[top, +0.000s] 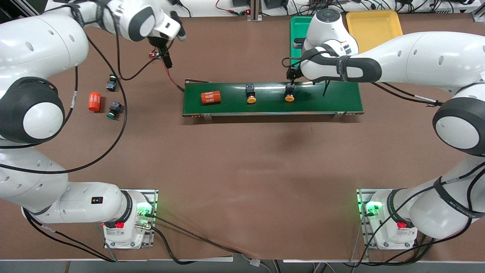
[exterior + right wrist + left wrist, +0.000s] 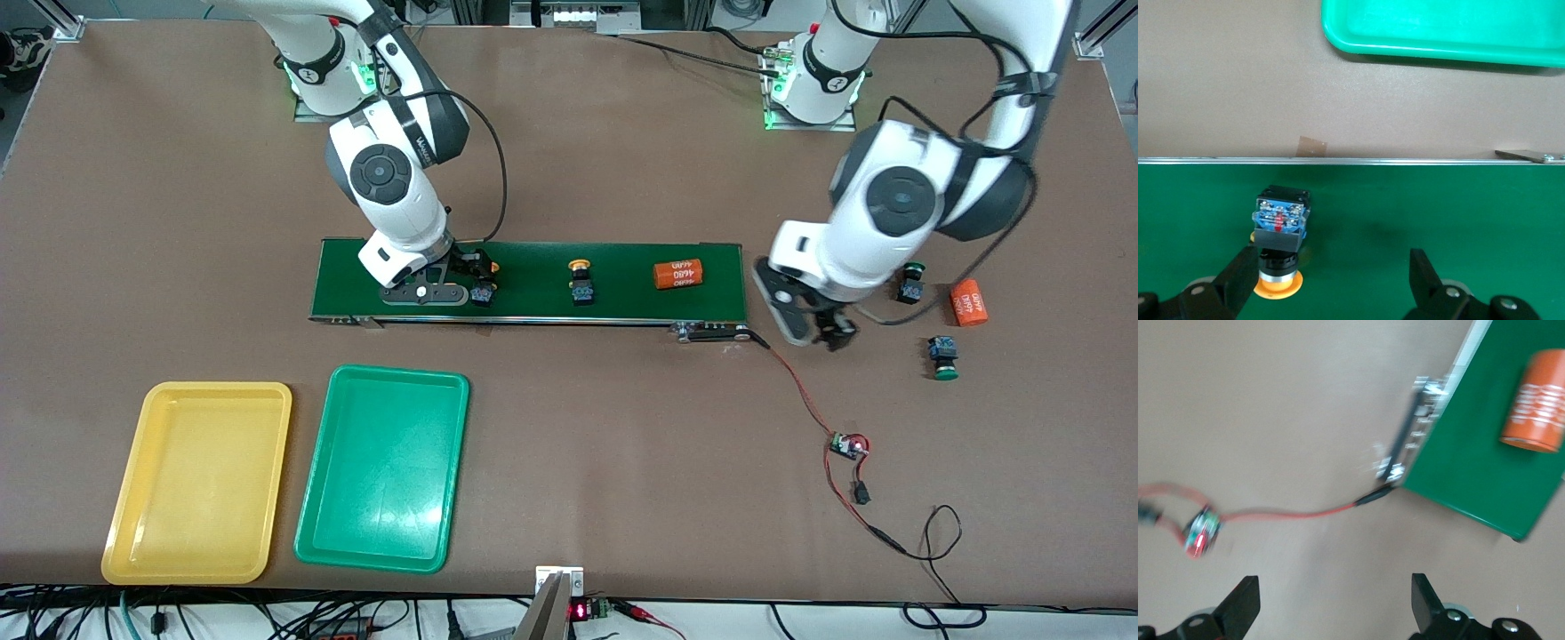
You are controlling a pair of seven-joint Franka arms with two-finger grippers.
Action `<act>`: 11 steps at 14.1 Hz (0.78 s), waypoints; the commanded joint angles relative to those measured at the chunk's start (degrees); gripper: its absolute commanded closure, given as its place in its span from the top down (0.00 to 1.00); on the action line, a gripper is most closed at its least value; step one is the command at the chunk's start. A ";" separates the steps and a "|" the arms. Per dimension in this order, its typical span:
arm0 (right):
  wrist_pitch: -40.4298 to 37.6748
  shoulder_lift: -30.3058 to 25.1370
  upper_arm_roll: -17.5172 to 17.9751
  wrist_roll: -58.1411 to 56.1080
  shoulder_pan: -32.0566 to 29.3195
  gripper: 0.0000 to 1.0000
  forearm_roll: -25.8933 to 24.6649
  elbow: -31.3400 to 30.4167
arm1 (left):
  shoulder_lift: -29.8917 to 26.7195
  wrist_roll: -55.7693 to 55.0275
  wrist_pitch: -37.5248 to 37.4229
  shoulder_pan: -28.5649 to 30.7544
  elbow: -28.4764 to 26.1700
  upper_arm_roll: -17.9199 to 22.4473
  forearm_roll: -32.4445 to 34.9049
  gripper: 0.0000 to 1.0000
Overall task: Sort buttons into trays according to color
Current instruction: 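Carry the button toward the yellow tray while the left gripper grasps a cylinder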
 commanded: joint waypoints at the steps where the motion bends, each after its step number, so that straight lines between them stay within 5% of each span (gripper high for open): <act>1: 0.24 1.54 -0.19 0.85 0.49 1.00 0.62 1.14 | -2.81 -10.01 -0.80 1.56 -0.19 4.38 -3.60 1.00; 4: 0.94 2.15 -0.19 0.85 0.58 1.00 0.62 1.06 | -2.37 -15.84 -1.24 2.96 -1.33 12.64 -3.43 1.00; 11: 4.71 5.31 -0.19 0.94 0.66 1.00 0.62 1.06 | 0.26 -16.11 -0.45 6.93 -5.72 22.49 -3.42 1.00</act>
